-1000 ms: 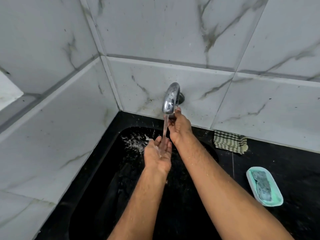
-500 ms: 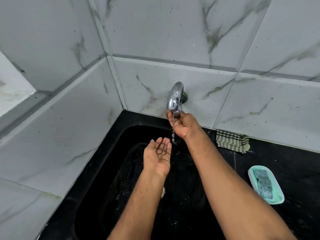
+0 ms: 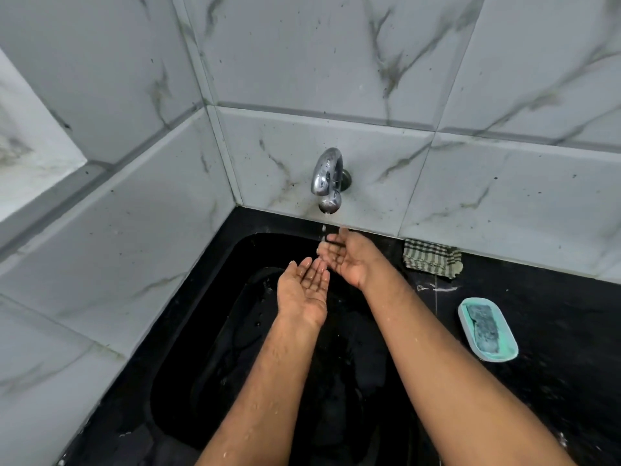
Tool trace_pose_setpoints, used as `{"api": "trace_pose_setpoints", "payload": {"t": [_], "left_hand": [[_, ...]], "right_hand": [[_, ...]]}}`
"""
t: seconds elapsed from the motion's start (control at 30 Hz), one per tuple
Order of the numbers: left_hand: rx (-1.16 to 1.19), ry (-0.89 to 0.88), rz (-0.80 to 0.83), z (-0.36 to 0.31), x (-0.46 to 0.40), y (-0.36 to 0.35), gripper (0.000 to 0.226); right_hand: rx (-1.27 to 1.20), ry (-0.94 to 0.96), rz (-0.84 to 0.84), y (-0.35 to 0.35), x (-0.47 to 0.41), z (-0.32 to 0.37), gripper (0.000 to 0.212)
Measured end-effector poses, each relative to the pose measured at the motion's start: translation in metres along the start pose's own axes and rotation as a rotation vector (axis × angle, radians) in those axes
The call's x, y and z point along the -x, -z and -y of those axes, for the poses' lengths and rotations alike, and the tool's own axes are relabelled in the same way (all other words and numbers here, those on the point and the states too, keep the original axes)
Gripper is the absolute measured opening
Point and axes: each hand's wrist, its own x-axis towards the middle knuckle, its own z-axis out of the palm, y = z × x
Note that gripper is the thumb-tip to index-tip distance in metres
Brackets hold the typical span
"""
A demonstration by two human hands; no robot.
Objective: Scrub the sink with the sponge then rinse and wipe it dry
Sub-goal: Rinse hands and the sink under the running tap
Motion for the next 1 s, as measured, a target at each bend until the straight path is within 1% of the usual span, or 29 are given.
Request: {"api": "trace_pose_setpoints", "payload": {"t": [0.13,0.2,0.37,0.53,0.77,0.9,1.0], "left_hand": [[-0.031,0.012,-0.006,0.01,0.008,0.004,0.035],[-0.035,0.007,-0.012,0.013,0.011,0.009,0.036],[-0.049,-0.018,-0.038,0.021,0.02,0.022,0.036],[-0.063,-0.038,-0.048,0.026,0.026,0.026,0.036],[-0.101,-0.027,-0.061,0.044,0.033,0.031,0.037],[-0.148,-0.033,-0.072,0.054,0.037,0.033,0.038],[-0.167,-0.037,-0.087,0.061,0.039,0.037,0.038]], "right_hand": [[-0.021,0.026,0.012,0.018,0.017,-0.018,0.025],[-0.043,0.055,0.023,0.023,0.024,-0.026,0.022],[-0.082,0.102,0.024,0.035,0.037,-0.049,0.029],[-0.028,0.125,0.003,0.046,0.046,-0.061,0.028],[-0.039,0.07,-0.033,0.062,0.06,-0.079,0.029],[0.04,0.074,-0.081,0.078,0.064,-0.088,0.028],[0.098,0.116,-0.118,0.086,0.07,-0.09,0.026]]}}
